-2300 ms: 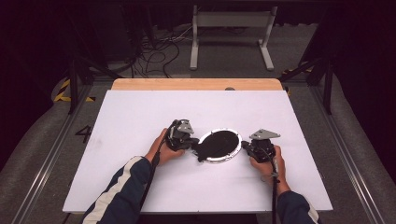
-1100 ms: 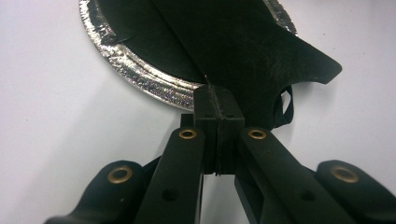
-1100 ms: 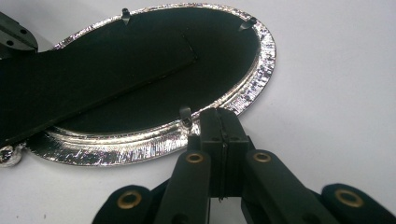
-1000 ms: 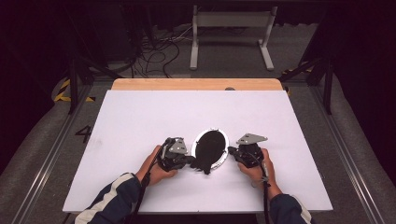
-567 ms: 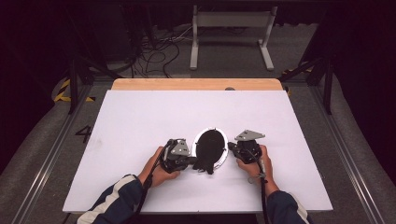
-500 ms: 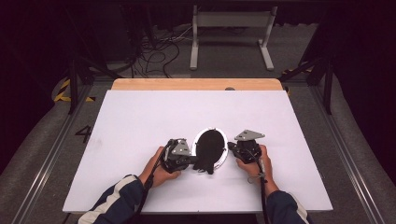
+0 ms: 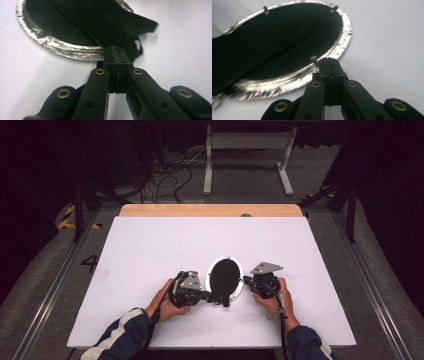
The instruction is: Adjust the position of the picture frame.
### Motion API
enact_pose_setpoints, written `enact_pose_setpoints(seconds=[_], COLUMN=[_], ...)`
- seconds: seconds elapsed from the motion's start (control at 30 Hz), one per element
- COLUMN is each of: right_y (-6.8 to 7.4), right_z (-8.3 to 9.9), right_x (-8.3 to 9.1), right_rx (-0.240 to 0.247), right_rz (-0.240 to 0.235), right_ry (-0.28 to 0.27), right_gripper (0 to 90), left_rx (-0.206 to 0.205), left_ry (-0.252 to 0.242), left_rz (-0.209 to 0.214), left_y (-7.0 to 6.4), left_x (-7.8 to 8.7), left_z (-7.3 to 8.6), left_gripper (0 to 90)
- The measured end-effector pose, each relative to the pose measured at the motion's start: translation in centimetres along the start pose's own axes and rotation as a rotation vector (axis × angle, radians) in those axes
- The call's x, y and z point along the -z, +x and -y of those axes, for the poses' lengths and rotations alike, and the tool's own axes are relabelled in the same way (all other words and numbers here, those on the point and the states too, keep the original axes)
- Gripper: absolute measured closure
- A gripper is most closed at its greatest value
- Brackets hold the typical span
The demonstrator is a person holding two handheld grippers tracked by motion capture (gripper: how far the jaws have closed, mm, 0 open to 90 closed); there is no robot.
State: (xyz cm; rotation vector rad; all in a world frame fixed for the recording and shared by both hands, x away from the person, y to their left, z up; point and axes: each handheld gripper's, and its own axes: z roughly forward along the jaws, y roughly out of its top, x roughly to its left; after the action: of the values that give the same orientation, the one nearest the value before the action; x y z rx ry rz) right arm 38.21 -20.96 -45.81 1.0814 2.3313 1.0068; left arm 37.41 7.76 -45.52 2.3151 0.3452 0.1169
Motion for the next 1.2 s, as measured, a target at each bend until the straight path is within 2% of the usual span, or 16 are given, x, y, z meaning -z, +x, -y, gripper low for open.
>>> enact_pose_setpoints(seconds=[0.07, 0.2, 0.3, 0.33, 0.53, 0.6, 0.8, 1.0, 1.07, 1.2], right_y=[0.3, 0.9, 0.9, 0.9, 1.0, 1.0, 0.9, 0.9, 1.0, 1.0], right_z=[0.4, 0.5, 0.7, 0.7, 0.5, 0.4, 0.1, 0.1, 0.1, 0.2], right_x=[0.4, 0.7, 0.8, 0.8, 0.5, 0.4, -0.1, -0.2, -0.2, -0.2], right_rx=[-0.003, 0.012, -0.008, -0.013, -0.012, -0.021, -0.018, -0.033, -0.029, -0.021], right_rz=[-0.037, -0.045, -0.062, -0.066, -0.039, -0.036, -0.011, 0.0, 0.003, 0.003], right_ry=[0.001, 0.014, 0.007, 0.008, 0.0, -0.003, -0.009, -0.015, -0.016, -0.021], right_gripper=[90.0, 90.0, 90.0, 90.0, 90.0, 90.0, 90.0, 90.0, 90.0, 90.0], left_rx=[-0.004, 0.023, 0.006, 0.013, 0.029, 0.026, 0.052, 0.022, 0.027, -0.018], left_ry=[0.002, -0.008, 0.002, 0.001, -0.025, -0.024, -0.027, -0.025, -0.031, -0.025], left_rz=[0.001, 0.0, -0.012, -0.009, -0.02, -0.027, -0.03, -0.031, -0.022, -0.036], left_y=[-0.1, -0.2, -0.5, -0.5, -0.4, -0.4, 0.0, 0.0, 0.1, 0.1], left_x=[0.0, 0.0, -0.1, -0.1, -0.5, -0.7, -1.0, -1.0, -1.0, -1.0], left_z=[0.1, 0.2, 0.1, 0.1, 0.2, 0.3, 0.5, 0.5, 0.5, 0.5], left_gripper=[89.9, 90.0, 90.0, 90.0, 90.0, 90.0, 90.0, 90.0, 90.0, 89.8])
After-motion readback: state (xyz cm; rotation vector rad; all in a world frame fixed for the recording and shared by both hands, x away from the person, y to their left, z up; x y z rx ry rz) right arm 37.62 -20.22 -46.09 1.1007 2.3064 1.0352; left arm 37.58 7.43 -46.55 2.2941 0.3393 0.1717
